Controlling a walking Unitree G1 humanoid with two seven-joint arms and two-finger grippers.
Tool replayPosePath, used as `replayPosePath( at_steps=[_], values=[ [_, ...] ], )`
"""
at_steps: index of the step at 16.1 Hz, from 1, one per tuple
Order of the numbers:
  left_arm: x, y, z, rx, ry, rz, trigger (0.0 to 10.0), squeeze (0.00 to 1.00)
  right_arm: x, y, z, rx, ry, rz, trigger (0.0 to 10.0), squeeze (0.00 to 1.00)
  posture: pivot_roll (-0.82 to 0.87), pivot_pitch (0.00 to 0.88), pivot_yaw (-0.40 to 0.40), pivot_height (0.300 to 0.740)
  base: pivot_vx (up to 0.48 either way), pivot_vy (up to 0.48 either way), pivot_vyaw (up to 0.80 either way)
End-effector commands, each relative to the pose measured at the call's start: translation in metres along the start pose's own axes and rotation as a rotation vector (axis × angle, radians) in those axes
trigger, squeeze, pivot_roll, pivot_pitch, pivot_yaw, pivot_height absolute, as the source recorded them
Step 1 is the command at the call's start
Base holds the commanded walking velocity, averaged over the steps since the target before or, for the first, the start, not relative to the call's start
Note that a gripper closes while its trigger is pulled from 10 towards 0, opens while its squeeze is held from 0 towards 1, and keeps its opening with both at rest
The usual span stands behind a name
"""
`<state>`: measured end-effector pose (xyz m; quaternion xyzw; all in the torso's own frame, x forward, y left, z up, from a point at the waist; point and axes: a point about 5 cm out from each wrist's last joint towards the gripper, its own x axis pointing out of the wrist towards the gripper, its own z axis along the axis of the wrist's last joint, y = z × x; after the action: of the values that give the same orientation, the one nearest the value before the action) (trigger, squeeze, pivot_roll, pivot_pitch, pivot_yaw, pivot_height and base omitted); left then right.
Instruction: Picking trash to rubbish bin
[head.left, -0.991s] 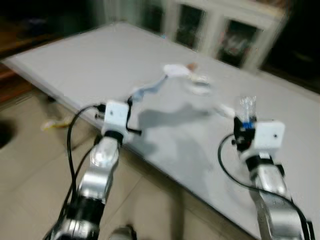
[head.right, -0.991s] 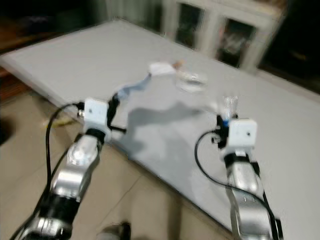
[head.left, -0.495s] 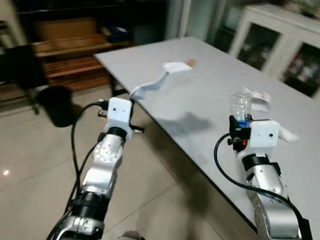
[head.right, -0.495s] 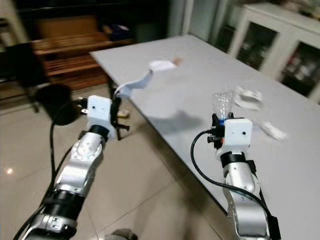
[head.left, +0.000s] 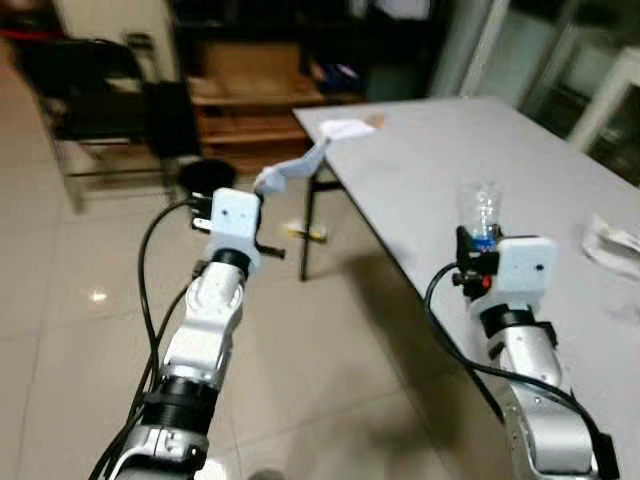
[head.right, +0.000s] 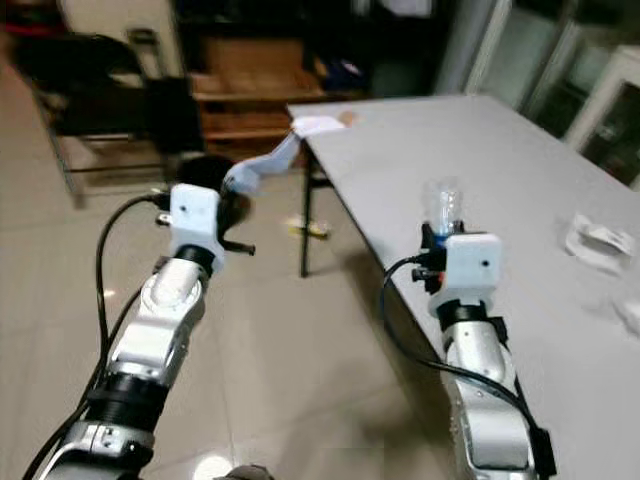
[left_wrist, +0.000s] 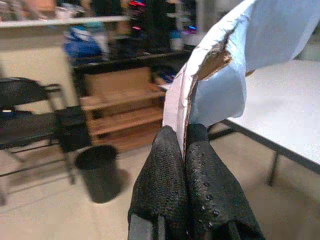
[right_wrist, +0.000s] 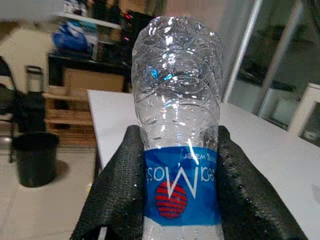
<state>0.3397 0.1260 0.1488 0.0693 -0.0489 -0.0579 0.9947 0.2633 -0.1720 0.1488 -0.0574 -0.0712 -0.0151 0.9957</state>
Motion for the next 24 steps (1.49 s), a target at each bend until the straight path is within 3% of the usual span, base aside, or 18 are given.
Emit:
replayPosePath(
  at_steps=[1, 10, 16, 24],
  values=[
    [0.002, -0.006, 0.002, -0.009, 0.001, -0.002, 10.0, 0.0, 0.001, -0.006, 0.001, -0.021, -0.005, -0.022, 10.0, 0.0, 0.23, 0.005, -0.07, 0.74, 0.0, 0.0, 0.79],
    [0.005, -0.01, 0.003, -0.029, 0.007, 0.009, 10.0, 0.0, 0.001, -0.006, 0.003, -0.03, -0.013, -0.02, 10.0, 0.0, 0.21, 0.009, -0.066, 0.74, 0.0, 0.0, 0.79],
    [0.007, -0.015, 0.002, -0.066, 0.022, -0.051, 10.0, 0.0, -0.001, -0.004, 0.002, -0.013, -0.011, -0.022, 10.0, 0.0, 0.2, 0.009, -0.064, 0.74, 0.0, 0.0, 0.0],
    [0.008, -0.019, 0.001, -0.079, 0.037, -0.08, 10.0, 0.0, -0.001, -0.001, 0.002, -0.005, -0.013, -0.021, 10.0, 0.0, 0.2, 0.006, -0.058, 0.74, 0.41, 0.0, 0.0]
  ],
)
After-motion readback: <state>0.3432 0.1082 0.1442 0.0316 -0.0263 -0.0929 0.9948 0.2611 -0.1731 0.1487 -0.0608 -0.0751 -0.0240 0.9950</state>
